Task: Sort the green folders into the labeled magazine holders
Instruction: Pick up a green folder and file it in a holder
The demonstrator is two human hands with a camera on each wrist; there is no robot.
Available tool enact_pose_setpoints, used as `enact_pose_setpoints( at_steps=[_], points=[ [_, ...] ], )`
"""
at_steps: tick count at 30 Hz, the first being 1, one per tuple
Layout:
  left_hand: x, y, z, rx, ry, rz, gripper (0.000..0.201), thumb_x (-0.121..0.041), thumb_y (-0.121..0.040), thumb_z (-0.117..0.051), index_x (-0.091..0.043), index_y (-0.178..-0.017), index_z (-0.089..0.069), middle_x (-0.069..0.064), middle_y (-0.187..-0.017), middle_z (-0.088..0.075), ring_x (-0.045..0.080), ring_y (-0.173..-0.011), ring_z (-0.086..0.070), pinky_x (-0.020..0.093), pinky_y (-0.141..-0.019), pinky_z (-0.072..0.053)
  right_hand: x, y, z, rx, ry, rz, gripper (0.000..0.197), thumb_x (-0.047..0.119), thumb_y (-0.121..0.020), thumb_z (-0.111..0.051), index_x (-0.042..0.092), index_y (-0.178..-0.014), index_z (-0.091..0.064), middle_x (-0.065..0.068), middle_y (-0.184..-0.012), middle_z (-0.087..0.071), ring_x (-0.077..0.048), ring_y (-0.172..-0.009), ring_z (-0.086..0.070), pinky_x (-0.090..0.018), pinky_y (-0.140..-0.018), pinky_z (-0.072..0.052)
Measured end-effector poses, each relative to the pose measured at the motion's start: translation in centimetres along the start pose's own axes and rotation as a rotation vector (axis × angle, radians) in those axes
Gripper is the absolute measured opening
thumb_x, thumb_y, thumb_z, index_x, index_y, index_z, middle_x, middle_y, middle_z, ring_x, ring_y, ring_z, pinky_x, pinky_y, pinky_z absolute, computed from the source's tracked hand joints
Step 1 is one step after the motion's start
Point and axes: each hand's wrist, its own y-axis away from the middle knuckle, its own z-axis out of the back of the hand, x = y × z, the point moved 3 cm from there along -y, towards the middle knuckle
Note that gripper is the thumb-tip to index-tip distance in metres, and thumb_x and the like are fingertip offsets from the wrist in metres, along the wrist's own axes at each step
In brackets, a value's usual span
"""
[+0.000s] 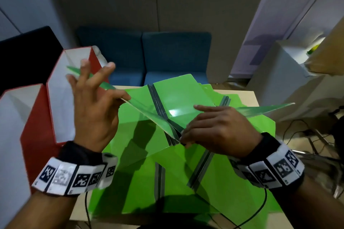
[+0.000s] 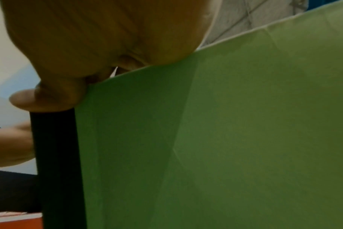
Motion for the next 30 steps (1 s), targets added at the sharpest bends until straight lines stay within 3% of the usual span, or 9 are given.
enact_pose_setpoints(
  at_steps=[3, 7, 11, 16, 19, 22, 25, 27, 30],
  points=[
    [-0.6, -2.7, -0.8, 0.015, 0.164, -0.019, 0.019, 0.006, -0.090, -0.056, -0.013, -0.092, -0.054, 0.009, -0.134, -0.041, 0.043, -0.141, -0.019, 0.045, -0.119, -0.013, -1.0, 0.2, 2.0, -0.262, 0.285, -0.049, 0.018, 0.045, -0.087, -0.065, 0.030, -0.088, -0.076, 0.010, -0.101, -0.073, -0.020, -0.113, -0.059, -0.048, -0.111, -0.030],
    [-1.0, -5.5, -1.8, 0.065, 0.226, -0.019, 0.015, 0.015, -0.085, -0.058, 0.000, -0.088, -0.059, 0.002, -0.138, -0.032, 0.027, -0.146, -0.010, 0.031, -0.119, -0.014, -2.6, 2.9, 2.9, -0.631, 0.554, -0.684, 0.062, 0.074, -0.069, -0.063, 0.030, -0.113, -0.066, -0.007, -0.142, -0.043, -0.028, -0.137, -0.029, -0.053, -0.114, -0.016],
    [-2.2, -6.9, -3.3, 0.166, 0.297, -0.003, 0.017, 0.018, -0.081, -0.060, 0.002, -0.088, -0.060, 0.014, -0.140, -0.028, 0.034, -0.145, -0.010, 0.022, -0.116, -0.021, -2.8, 3.8, 0.7, -0.793, -0.253, -1.114, 0.103, 0.087, -0.069, -0.043, 0.024, -0.149, -0.024, -0.011, -0.160, -0.003, -0.023, -0.148, -0.003, -0.048, -0.118, -0.013],
    [-5.2, -8.1, -5.7, 0.208, 0.403, -0.052, 0.018, 0.012, -0.080, -0.066, -0.002, -0.092, -0.066, 0.018, -0.146, -0.024, 0.038, -0.144, -0.009, 0.029, -0.120, -0.014, -2.9, 2.0, 0.6, -0.763, -0.813, -1.099, 0.118, 0.090, -0.061, -0.048, 0.035, -0.152, 0.002, 0.008, -0.161, -0.007, -0.007, -0.145, -0.015, -0.044, -0.119, -0.021],
    [-7.2, -7.9, -8.0, 0.215, 0.441, -0.038, 0.038, 0.004, -0.083, -0.068, -0.011, -0.117, -0.062, 0.018, -0.154, -0.020, 0.034, -0.147, -0.008, 0.033, -0.121, -0.017, -2.2, 0.5, 1.4, -0.570, -0.834, -0.949, 0.100, 0.063, -0.076, -0.065, 0.027, -0.153, -0.012, 0.009, -0.155, -0.030, -0.005, -0.137, -0.036, -0.043, -0.112, -0.035],
    [-9.4, -6.5, -10.4, 0.312, 0.685, 0.092, 0.072, 0.009, -0.085, -0.058, -0.024, -0.143, -0.031, 0.006, -0.159, -0.008, 0.027, -0.149, -0.007, 0.041, -0.117, -0.028, -1.8, -0.5, 1.6, -0.438, -0.612, -0.842, 0.068, 0.020, -0.087, -0.063, 0.016, -0.147, -0.033, 0.005, -0.143, -0.048, -0.004, -0.129, -0.046, -0.035, -0.108, -0.040],
    [-10.5, -3.8, -12.1, 0.390, 0.764, 0.174, 0.081, 0.013, -0.088, -0.053, -0.025, -0.150, -0.017, 0.007, -0.162, -0.002, 0.019, -0.150, -0.006, 0.019, -0.117, -0.016, -2.3, -0.4, 2.0, -0.471, -0.533, -0.884, 0.058, -0.002, -0.089, -0.056, 0.016, -0.143, -0.042, 0.008, -0.138, -0.053, -0.001, -0.127, -0.048, -0.029, -0.108, -0.039],
    [-10.2, -1.6, -13.0, 0.435, 0.784, 0.241, 0.073, -0.002, -0.095, -0.053, -0.025, -0.154, -0.016, -0.003, -0.163, 0.000, 0.012, -0.149, -0.005, 0.015, -0.115, -0.016, -2.5, 0.0, 2.6, -0.544, -0.575, -0.895, 0.056, -0.007, -0.090, -0.054, 0.015, -0.141, -0.045, 0.009, -0.133, -0.056, -0.001, -0.122, -0.052, -0.023, -0.103, -0.043],
    [-8.8, 1.2, -13.8, 0.530, 0.749, 0.382, 0.064, -0.032, -0.098, -0.045, -0.036, -0.152, -0.012, -0.022, -0.160, 0.004, 0.000, -0.146, -0.008, 0.027, -0.115, -0.022, -2.7, 1.0, 3.9, -0.652, -0.634, -0.853, 0.053, -0.007, -0.091, -0.052, 0.010, -0.141, -0.044, 0.002, -0.133, -0.058, -0.011, -0.121, -0.055, -0.033, -0.101, -0.047]
  ],
)
